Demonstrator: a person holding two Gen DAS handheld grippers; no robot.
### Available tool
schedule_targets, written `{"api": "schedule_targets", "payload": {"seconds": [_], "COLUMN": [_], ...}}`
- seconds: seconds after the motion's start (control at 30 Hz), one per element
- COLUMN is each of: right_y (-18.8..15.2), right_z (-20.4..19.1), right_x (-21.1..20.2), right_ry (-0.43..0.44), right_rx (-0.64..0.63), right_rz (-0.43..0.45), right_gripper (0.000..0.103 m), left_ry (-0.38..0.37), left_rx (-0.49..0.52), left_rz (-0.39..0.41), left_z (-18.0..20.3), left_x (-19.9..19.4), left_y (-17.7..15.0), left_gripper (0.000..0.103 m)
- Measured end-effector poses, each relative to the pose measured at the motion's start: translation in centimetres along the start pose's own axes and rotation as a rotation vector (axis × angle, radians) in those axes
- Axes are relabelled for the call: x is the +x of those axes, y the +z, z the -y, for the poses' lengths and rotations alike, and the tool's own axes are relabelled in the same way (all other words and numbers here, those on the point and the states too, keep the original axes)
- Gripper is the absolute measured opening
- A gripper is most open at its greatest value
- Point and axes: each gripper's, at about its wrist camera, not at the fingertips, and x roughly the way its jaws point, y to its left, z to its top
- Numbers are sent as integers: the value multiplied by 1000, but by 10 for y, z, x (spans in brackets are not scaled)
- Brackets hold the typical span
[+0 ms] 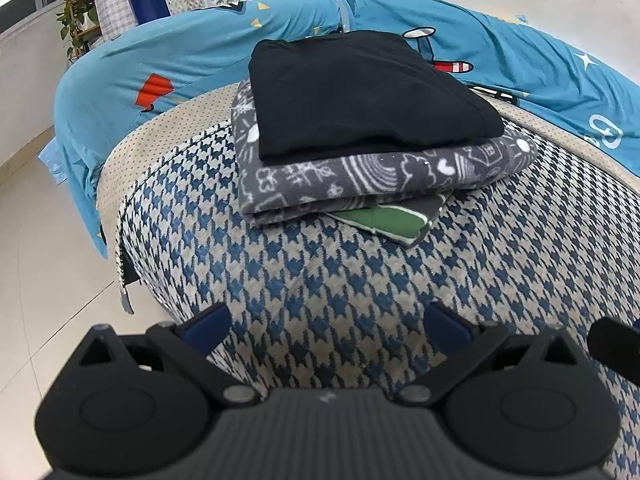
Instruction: Fold clothes
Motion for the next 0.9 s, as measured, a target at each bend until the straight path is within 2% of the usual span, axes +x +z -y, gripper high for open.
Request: {"api": "schedule_targets", "payload": {"seconds": [0.9], "right_y": [0], "right_z": [8], "right_x": [2], "right_ry": [-20], "right_rx": [43], "right_rz": [-17], "right_gripper": [55], "left_ry": [-29], "left_rx": [32], "left_rz": [-15], "left_z": [15], "left_x": [4], "left_y": [-3], "left_gripper": [103]}}
